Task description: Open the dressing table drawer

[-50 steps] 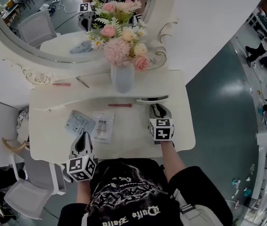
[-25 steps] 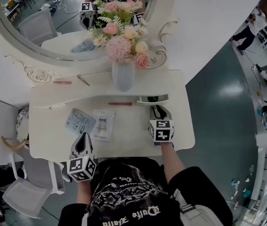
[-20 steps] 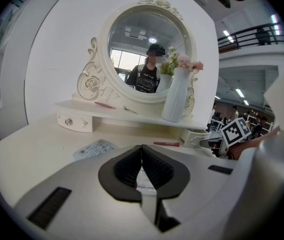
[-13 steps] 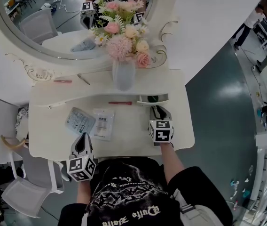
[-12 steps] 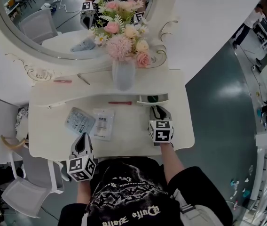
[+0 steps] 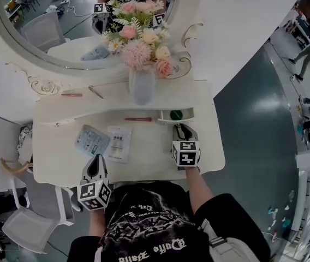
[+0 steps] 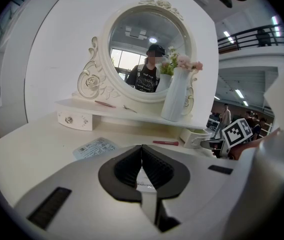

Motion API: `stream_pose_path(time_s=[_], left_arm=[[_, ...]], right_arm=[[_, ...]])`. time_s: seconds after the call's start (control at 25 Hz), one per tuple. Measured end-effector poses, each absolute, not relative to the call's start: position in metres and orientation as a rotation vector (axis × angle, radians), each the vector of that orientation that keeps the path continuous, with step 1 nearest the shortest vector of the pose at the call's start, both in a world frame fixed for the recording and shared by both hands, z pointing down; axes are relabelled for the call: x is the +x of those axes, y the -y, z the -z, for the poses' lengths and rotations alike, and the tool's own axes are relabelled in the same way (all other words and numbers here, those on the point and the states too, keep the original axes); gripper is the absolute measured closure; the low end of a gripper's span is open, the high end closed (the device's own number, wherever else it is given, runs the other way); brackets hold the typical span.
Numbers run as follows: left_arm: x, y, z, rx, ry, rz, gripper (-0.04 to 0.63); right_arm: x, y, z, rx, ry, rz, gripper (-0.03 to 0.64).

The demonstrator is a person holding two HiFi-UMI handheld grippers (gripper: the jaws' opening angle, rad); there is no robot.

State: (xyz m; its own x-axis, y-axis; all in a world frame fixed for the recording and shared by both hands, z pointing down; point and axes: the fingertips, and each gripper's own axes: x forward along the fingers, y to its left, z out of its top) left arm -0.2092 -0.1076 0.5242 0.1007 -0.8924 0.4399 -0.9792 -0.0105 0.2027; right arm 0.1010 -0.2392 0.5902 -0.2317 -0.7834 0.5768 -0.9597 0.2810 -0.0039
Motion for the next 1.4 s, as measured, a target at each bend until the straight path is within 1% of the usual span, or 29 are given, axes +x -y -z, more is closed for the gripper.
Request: stream_pose_path(time_s=[1.4], left_arm=[[-0.208, 0.102, -0.530, 1.916, 1.830, -0.243, 0.578]], right_arm=[[0.102, 0.229, -0.591, 1.574, 2.082, -0.503, 0.515]])
